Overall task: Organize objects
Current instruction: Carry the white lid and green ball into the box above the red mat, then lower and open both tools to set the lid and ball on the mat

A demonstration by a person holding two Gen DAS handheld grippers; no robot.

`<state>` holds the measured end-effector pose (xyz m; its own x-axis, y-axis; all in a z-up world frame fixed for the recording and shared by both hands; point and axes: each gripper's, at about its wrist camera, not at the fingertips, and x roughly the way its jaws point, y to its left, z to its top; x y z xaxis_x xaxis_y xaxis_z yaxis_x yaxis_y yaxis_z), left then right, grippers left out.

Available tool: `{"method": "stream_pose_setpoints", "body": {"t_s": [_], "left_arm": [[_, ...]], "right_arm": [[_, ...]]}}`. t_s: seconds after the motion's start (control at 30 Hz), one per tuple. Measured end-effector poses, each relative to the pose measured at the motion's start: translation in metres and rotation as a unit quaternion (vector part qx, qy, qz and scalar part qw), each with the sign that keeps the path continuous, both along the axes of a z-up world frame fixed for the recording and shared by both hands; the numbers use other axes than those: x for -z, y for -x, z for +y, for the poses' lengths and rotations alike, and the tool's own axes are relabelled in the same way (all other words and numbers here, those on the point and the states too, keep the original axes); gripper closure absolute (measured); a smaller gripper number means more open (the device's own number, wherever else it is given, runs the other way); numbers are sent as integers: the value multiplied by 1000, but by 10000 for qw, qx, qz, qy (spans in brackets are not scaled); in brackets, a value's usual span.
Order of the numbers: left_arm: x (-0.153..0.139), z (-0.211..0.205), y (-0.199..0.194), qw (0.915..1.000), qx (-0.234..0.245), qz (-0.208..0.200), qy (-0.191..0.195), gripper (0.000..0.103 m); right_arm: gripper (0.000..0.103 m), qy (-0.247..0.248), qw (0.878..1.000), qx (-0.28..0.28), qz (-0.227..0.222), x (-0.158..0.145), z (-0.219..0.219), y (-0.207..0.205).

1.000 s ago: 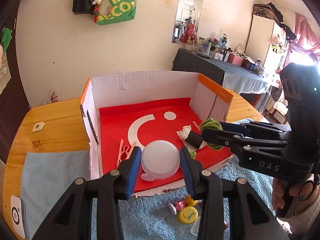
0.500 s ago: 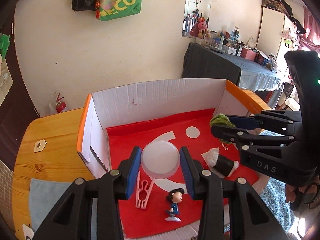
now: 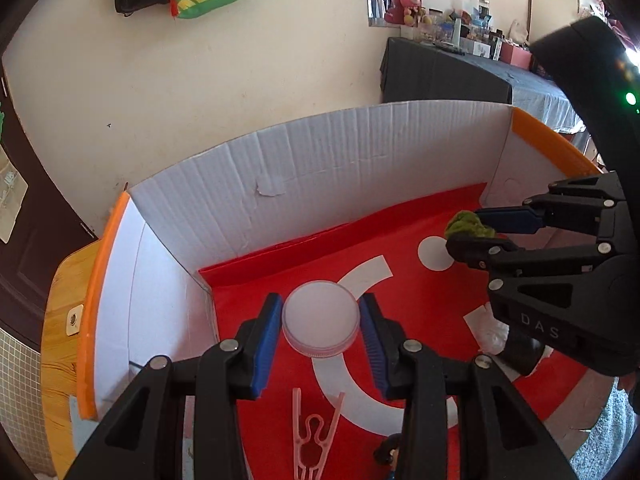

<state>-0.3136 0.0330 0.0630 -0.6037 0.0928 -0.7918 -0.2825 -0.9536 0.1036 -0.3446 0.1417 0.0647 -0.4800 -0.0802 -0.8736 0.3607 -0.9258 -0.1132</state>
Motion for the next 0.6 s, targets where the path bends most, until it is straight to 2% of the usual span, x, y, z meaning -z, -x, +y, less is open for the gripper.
{"method": "stream_pose_setpoints", "body": {"t_s": [0.27,0.43,0.6], "left_arm": [[15,-6,14,9997,-76,-222,110,62],[23,-4,16,9987,-72,-423,289,62],[26,-6,19,9979,-110,-572,270,61]], "right_arm": [[76,-301,9994,-21,-193,10,-6,9],[76,-342,9991,-28,-266,16,-7,10],[76,-313,9991,-37,-296,16,-6,9]]}}
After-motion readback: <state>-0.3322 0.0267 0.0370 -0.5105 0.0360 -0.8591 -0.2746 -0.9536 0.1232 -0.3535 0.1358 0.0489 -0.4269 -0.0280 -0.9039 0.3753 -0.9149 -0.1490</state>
